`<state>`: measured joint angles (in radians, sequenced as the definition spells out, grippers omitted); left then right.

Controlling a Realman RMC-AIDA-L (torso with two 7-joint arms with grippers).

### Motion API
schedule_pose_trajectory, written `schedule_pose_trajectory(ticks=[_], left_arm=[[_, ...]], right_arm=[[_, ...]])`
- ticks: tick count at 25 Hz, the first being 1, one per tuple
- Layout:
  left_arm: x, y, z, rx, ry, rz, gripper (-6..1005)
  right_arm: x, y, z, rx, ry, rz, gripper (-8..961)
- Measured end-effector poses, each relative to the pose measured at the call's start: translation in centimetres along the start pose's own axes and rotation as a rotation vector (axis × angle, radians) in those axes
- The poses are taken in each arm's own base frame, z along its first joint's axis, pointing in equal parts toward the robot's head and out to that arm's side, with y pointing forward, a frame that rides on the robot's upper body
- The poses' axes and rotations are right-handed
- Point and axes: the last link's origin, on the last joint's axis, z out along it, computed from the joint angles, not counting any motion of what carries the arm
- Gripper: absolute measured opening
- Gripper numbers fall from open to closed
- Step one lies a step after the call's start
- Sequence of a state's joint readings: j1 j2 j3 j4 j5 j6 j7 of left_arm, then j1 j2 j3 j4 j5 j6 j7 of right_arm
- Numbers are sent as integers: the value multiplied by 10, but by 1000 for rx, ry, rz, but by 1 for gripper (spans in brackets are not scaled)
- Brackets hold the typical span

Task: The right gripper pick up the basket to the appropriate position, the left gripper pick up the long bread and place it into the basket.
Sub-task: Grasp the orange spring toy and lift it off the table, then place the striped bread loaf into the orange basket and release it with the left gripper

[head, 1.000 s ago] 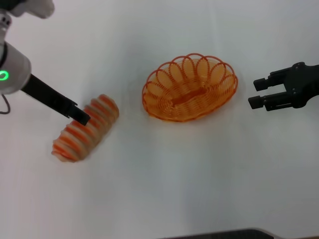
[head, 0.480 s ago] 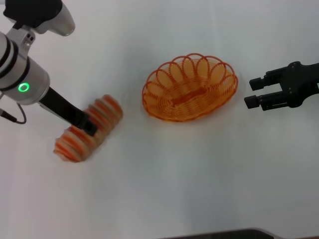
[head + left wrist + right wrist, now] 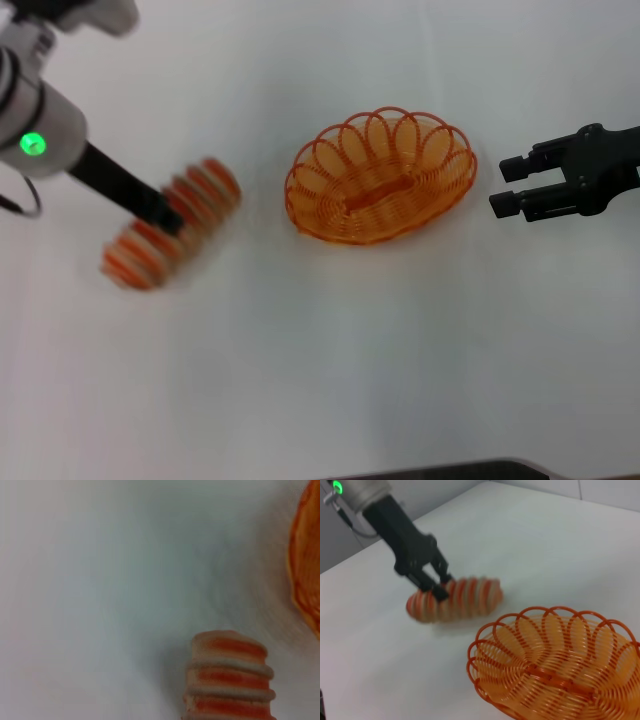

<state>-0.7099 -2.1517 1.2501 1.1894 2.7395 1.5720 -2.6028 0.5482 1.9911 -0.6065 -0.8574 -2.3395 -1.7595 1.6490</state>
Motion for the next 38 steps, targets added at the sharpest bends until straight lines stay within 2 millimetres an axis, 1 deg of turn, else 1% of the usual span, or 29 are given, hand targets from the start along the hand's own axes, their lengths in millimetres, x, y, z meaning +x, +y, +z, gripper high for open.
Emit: schedule_pose_trajectory(ticks=[4,6,7,9,13,15,18,19,24,28,34,38], left_arm=[[12,-16,-25,41,49,18,415],[26,-15,-36,33,89,65,400],[36,-10,-41,27,115,106,390],[53,1,-46,21,143,157,369],[91,37,-47,-3,185,308,334],[105,59,-42,-36,182,389,318],[117,83,-30,-79,182,458,273],[121,90,-23,-84,174,475,265],[122,102,0,-115,146,477,224],[119,101,14,-109,131,464,280],[111,95,18,-148,163,421,363],[104,86,16,-188,234,370,522]], right_arm=[[-1,-1,-1,3,-5,1,626],[-1,-1,-2,7,-10,2,625],[-1,-1,-2,9,-13,4,625],[-1,-2,-4,14,-19,8,625],[0,-3,-5,24,-27,15,624],[2,-3,-6,29,-31,21,624],[5,-4,-8,37,-40,31,624],[6,-3,-8,38,-43,31,624],[8,-3,-8,39,-48,35,624],[7,-2,-6,35,-49,32,624],[4,-2,-4,30,-47,24,624],[3,-1,-2,26,-47,20,624]])
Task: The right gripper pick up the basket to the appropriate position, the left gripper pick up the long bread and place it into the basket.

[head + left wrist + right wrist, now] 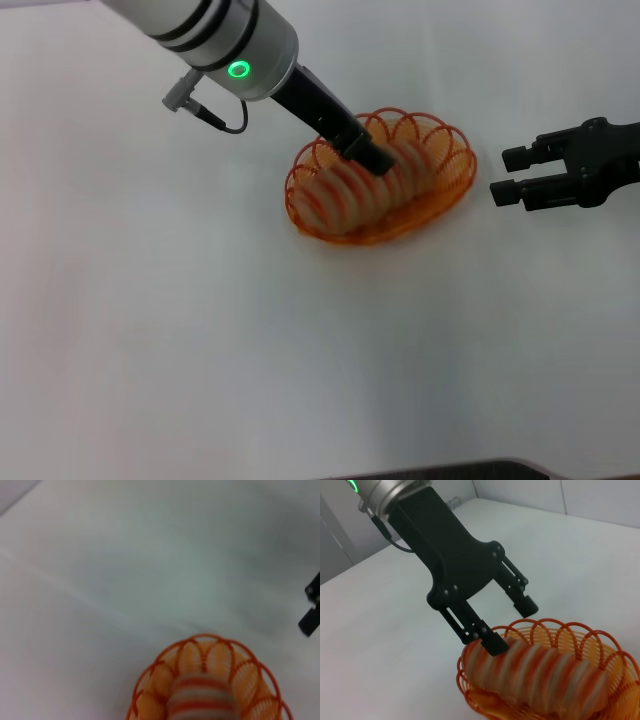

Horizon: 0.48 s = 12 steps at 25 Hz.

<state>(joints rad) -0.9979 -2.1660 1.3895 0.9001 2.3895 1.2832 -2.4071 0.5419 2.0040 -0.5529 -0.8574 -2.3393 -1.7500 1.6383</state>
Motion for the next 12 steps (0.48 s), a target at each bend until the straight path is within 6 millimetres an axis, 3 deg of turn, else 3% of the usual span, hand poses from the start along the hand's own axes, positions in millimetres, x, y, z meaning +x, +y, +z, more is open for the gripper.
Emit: schedule_pose_trajectory(ticks=[4,7,12], left_arm=[[-15,-8,-19,-71,187,-102,686],[-39,-17,-39,-152,340,-181,811],[-105,-31,-67,-234,495,-308,860]], right_arm=[[0,0,1,1,0,-1,624],[-1,0,1,0,-1,-2,624],[-4,0,2,-2,-1,-9,624]])
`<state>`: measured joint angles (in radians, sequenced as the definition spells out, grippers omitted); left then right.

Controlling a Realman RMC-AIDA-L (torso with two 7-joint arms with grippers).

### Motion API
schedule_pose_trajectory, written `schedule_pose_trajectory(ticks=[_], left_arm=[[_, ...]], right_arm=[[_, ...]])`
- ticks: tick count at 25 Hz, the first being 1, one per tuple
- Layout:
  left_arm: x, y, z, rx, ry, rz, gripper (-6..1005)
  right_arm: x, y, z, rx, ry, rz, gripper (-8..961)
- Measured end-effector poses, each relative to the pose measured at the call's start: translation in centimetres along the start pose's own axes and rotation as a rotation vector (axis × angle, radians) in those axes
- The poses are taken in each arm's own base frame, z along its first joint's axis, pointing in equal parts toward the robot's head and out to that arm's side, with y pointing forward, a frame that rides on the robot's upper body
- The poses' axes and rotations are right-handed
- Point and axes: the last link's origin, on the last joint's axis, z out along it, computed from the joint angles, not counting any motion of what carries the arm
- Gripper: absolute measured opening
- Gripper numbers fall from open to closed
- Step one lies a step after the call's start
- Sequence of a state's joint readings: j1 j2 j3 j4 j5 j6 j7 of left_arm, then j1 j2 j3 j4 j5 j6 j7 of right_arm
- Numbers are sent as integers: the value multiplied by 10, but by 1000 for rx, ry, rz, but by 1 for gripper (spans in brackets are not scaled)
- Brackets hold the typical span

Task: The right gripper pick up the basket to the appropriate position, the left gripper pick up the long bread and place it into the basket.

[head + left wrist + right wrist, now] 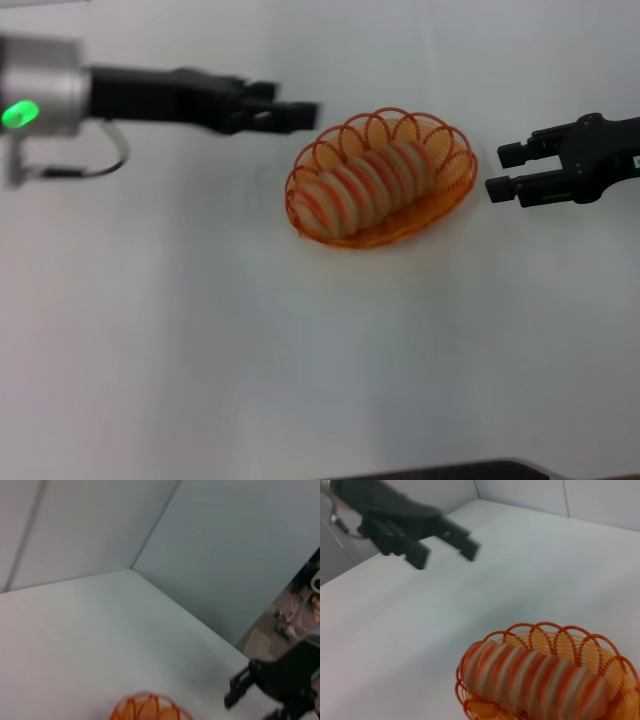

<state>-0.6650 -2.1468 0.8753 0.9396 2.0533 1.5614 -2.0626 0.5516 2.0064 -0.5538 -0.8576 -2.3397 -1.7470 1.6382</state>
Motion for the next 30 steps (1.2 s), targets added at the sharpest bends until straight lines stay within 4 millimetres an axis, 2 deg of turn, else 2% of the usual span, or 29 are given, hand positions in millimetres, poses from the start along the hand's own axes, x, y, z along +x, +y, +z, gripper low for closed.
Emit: schedule_pose_trajectory(ticks=[5,7,10,12,18,30], left_arm=[[-59,-19,-48,28,8,-83,859],[-75,-24,-61,53,29,-132,859],[-95,-27,-75,85,68,-176,859],[-105,-26,-77,92,73,-193,859],[-118,-25,-74,89,41,-226,860],[-120,-24,-73,85,40,-238,860]], right_arm=[[-4,0,3,-6,8,-9,624],[-4,-1,5,-4,12,-7,624],[-5,-1,8,-6,14,-5,624],[-7,-2,11,-8,13,-4,624],[-11,-2,17,-17,18,-15,624],[-21,-2,22,-28,31,-39,624]])
